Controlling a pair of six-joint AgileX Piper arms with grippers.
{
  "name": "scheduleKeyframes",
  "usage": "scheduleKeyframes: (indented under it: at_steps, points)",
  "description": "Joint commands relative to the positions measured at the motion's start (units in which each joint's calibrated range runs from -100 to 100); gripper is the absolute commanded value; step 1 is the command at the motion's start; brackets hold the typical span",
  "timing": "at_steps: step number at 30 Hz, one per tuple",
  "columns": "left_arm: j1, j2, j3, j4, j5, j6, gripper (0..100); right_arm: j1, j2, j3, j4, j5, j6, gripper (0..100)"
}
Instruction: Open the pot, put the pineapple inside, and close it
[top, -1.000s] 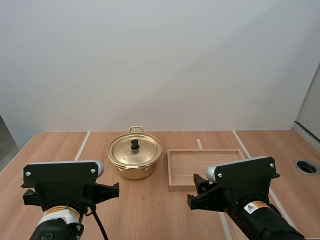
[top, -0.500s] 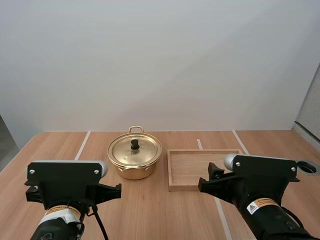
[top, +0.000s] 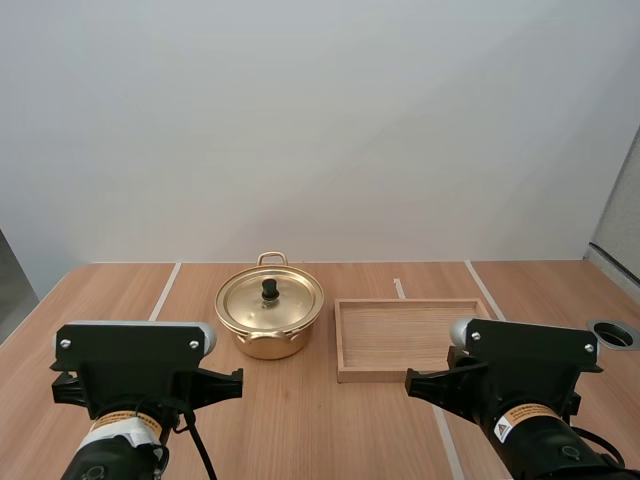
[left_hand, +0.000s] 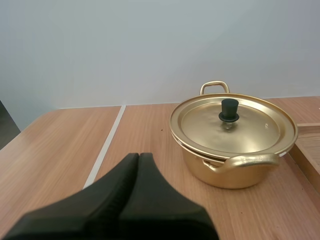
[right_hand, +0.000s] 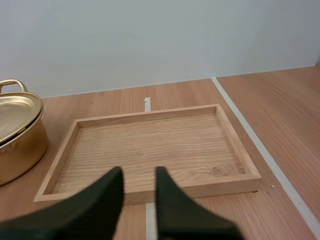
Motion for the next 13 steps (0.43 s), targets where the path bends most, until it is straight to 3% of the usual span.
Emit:
scheduleKeyframes:
  at_steps: [1,13]
  points:
    - [-0.11,-0.22,0.0,-0.82,-0.57,0.15,0,-0.16,-0.63,0.03,-0.02,-0.05,0.11,0]
    - [-0.11,-0.22,0.0,-0.72,-0.56,0.15,0,-0.16,-0.63,0.03,-0.51,-0.05,0.11,0]
